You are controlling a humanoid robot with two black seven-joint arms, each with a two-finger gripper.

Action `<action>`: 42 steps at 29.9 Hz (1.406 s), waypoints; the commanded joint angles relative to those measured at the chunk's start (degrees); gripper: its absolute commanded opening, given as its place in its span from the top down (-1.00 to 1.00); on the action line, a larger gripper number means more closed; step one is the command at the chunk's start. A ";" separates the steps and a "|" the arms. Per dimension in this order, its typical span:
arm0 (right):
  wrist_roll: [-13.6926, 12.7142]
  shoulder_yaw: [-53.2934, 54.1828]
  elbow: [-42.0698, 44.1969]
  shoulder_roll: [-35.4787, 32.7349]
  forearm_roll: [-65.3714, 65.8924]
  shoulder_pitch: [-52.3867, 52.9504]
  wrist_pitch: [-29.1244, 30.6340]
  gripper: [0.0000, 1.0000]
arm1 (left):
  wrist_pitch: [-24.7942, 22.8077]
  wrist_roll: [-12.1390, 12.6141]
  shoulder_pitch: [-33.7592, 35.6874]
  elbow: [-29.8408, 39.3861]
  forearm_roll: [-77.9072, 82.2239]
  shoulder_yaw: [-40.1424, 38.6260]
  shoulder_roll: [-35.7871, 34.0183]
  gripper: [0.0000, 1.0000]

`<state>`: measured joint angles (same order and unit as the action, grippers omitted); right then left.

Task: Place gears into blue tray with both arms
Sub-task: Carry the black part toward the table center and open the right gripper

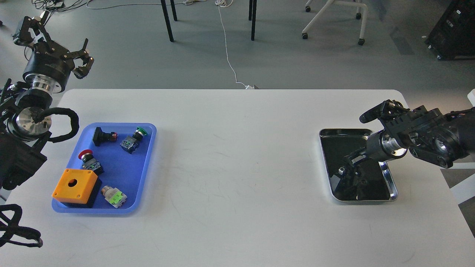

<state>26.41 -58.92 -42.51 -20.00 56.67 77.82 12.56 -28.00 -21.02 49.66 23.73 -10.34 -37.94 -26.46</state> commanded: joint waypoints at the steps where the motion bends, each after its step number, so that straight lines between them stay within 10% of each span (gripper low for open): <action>1: 0.22 1.26 -0.64 -0.21 -0.86 1.97 0.01 0.68 | 0.00 0.01 0.09 0.00 -0.12 -0.11 -0.08 -0.96; 19: 0.74 13.30 -11.72 8.64 -7.00 12.88 -4.28 0.69 | 0.00 0.01 0.09 0.00 -0.30 -0.03 -0.34 -0.96; 27: 1.59 15.67 -9.71 20.00 -9.21 6.04 -9.21 0.69 | 0.00 0.45 0.26 0.00 0.14 0.59 -1.92 -0.96; 42: 1.59 21.74 1.11 20.00 -9.03 -10.14 -16.07 0.64 | 0.00 0.54 0.44 0.18 0.23 0.86 -2.45 -0.96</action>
<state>28.00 -37.98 -42.75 0.00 47.72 68.92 -3.49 -28.00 -20.61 49.86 23.89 -10.11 -37.07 -28.92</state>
